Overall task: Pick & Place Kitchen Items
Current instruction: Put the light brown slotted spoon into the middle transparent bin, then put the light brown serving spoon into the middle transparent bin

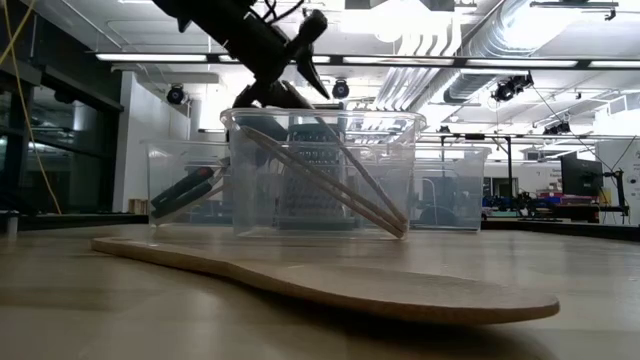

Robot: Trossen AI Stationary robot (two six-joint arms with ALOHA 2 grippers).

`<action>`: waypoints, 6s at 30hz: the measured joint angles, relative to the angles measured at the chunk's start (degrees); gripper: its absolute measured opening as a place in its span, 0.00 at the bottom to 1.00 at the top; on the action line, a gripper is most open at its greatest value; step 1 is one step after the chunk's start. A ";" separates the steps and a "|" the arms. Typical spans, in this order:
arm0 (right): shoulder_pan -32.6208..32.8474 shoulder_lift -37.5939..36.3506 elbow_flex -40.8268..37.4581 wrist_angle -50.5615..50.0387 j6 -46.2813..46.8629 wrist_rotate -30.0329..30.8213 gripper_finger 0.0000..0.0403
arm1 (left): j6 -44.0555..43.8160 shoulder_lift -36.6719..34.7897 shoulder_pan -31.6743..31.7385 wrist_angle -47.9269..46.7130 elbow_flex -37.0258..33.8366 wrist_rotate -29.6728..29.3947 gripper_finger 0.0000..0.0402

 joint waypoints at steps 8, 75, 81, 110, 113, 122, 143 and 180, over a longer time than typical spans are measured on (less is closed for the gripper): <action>0.00 0.00 0.00 0.02 0.16 -1.21 0.48 | 2.48 -3.33 0.00 -5.50 0.04 0.60 0.43; 0.00 0.75 0.02 4.34 -0.30 -18.52 0.48 | 53.53 -10.51 -20.93 -40.16 0.04 29.85 0.68; 0.00 2.07 0.02 4.37 -0.28 -19.12 0.48 | 60.02 -3.79 -23.89 -39.56 0.07 30.25 0.71; 0.00 2.51 0.01 6.77 0.16 -19.81 0.48 | 68.78 15.27 -27.74 -35.30 0.15 23.21 0.64; 0.01 2.51 0.02 7.17 0.16 -19.81 0.48 | 69.38 16.18 -27.74 -35.35 0.27 23.57 0.64; 0.02 2.49 0.02 7.69 0.16 -19.81 0.48 | 70.18 17.24 -27.74 -35.59 0.24 24.87 0.54; 0.01 2.49 0.02 8.85 0.16 -20.64 0.48 | 68.67 19.09 -27.74 -37.65 0.15 29.03 0.24; 3.94 1.71 0.02 2.82 -4.32 -47.10 0.48 | 54.50 6.05 -27.74 -45.78 23.37 21.96 0.23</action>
